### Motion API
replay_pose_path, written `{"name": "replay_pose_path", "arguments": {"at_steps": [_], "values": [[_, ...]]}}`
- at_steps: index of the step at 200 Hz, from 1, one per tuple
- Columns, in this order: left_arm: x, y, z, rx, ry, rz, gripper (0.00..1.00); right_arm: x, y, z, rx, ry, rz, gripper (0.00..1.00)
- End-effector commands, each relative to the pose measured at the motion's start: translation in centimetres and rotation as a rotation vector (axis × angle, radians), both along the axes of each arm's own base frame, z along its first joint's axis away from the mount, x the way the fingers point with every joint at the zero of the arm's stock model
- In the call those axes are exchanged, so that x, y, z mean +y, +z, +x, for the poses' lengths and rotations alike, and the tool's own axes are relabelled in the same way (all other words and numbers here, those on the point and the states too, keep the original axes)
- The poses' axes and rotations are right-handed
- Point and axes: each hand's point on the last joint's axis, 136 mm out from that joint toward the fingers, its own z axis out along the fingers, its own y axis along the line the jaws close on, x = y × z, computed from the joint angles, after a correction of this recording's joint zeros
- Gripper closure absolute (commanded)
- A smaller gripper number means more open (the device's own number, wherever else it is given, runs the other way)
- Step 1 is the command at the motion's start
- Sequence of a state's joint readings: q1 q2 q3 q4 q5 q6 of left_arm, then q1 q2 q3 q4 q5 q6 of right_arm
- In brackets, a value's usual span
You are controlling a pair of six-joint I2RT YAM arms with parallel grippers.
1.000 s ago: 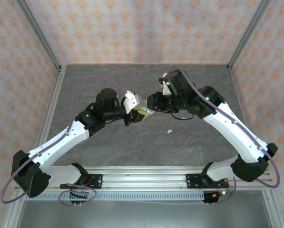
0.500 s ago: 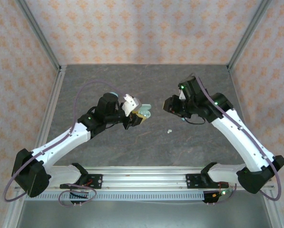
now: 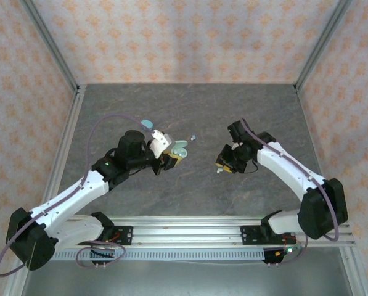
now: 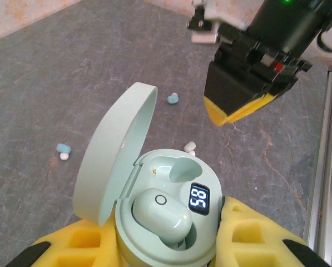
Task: Insert wireless bluetooth earbuds into charging case
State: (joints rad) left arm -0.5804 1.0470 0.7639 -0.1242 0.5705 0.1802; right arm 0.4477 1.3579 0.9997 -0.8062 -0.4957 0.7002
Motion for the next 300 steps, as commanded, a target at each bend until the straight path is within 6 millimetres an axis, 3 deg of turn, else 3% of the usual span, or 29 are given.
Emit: {"name": "replay_pose_path", "arguments": {"at_steps": [1, 79, 108, 161, 263, 300], "values": [[0.9, -0.4, -0.1, 0.005, 0.039, 0.011, 0.79, 0.6, -0.4, 1.1, -0.012, -0.018, 0.022, 0.69], [1.2, -0.9, -0.3, 0.020, 0.045, 0.018, 0.79, -0.4, -5.3, 1.3, 0.083, 0.001, -0.101, 0.75], [1.1, -1.1, -0.2, 0.031, 0.049, 0.019, 0.79, -0.8, -6.9, 1.2, 0.110, -0.011, -0.134, 0.61], [0.7, -1.5, 0.2, 0.053, 0.050, 0.020, 0.79, -1.3, -8.8, 1.5, 0.127, -0.011, -0.175, 0.57], [0.5, -1.5, 0.9, 0.063, 0.052, 0.051, 0.79, -1.5, -8.9, 4.7, 0.099, 0.102, -0.293, 0.63], [0.6, -1.6, 1.0, 0.064, 0.056, 0.060, 0.79, -1.6, -9.1, 4.6, 0.115, 0.152, -0.325, 0.64]]}}
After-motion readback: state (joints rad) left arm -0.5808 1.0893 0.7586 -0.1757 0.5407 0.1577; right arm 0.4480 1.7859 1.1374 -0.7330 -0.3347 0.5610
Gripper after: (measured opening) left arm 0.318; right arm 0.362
